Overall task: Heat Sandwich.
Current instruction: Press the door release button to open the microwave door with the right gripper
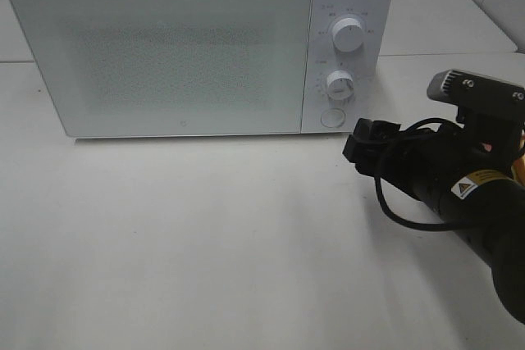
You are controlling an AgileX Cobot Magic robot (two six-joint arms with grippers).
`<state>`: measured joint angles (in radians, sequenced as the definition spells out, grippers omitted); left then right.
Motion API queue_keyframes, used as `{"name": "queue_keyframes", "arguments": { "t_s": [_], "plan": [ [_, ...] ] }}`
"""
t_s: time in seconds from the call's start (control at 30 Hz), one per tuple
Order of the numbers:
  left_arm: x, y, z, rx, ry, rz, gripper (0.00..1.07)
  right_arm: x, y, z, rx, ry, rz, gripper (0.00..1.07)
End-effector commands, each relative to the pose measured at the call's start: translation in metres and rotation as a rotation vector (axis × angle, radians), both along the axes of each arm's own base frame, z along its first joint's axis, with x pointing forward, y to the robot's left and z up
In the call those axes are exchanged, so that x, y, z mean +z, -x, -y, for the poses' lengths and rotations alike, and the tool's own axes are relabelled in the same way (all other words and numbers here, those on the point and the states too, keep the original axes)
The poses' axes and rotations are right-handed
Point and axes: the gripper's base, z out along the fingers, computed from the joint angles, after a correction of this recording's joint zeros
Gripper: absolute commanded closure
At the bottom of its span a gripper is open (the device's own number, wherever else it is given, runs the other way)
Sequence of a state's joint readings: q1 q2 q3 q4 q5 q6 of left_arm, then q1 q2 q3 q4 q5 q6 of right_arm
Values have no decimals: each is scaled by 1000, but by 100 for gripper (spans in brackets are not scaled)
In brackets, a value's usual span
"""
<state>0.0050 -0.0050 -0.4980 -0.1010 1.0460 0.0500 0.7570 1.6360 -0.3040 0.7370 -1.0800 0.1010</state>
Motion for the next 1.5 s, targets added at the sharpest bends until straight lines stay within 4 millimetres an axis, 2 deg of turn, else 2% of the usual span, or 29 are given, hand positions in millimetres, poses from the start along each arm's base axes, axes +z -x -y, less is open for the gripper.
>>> {"name": "queue_keyframes", "arguments": {
  "t_s": [0.03,0.07,0.13,0.27,0.33,0.4,0.43,0.53,0.6,0.7,0.8,0.83,0.87,0.93,0.97,1.0,1.03,1.5],
  "plan": [
    [-1,4,0,4,11,31,1,1,0,-1,-67,-202,-15,32],
    [-1,4,0,4,11,31,1,1,0,-1,-67,-202,-15,32],
    [-1,4,0,4,11,31,1,1,0,-1,-131,-387,-38,32],
    [-1,4,0,4,11,31,1,1,0,-1,-187,-548,-59,32],
    [-1,4,0,4,11,31,1,1,0,-1,-247,-718,-81,32],
    [-1,4,0,4,11,31,1,1,0,-1,-267,-779,-88,32],
    [-1,4,0,4,11,31,1,1,0,-1,-306,-890,-103,32],
    [-1,4,0,4,11,31,1,1,0,-1,-335,-971,-114,33],
    [-1,4,0,4,11,31,1,0,0,-1,-368,-1051,-137,39],
    [-1,4,0,4,11,31,1,-1,1,-1,-385,-1083,-151,46],
    [-1,4,0,4,11,31,1,-2,1,0,-404,-1111,-158,68],
    [-1,4,0,4,11,31,1,-2,1,0,-404,-1111,-158,68],
    [-1,4,0,4,11,31,1,-2,1,0,-404,-1111,-158,81],
    [-1,4,0,4,11,31,1,-2,1,-1,-404,-1110,-159,94],
    [-1,4,0,4,11,31,1,-2,1,-1,-404,-1110,-159,100],
    [-1,4,0,4,11,31,1,-2,1,-1,-404,-1110,-159,100],
    [-1,4,0,4,11,31,1,-2,1,0,-404,-1110,-158,107],
    [-1,4,0,4,11,31,1,-5,2,-1,-421,-1101,-195,105]
  ]
}}
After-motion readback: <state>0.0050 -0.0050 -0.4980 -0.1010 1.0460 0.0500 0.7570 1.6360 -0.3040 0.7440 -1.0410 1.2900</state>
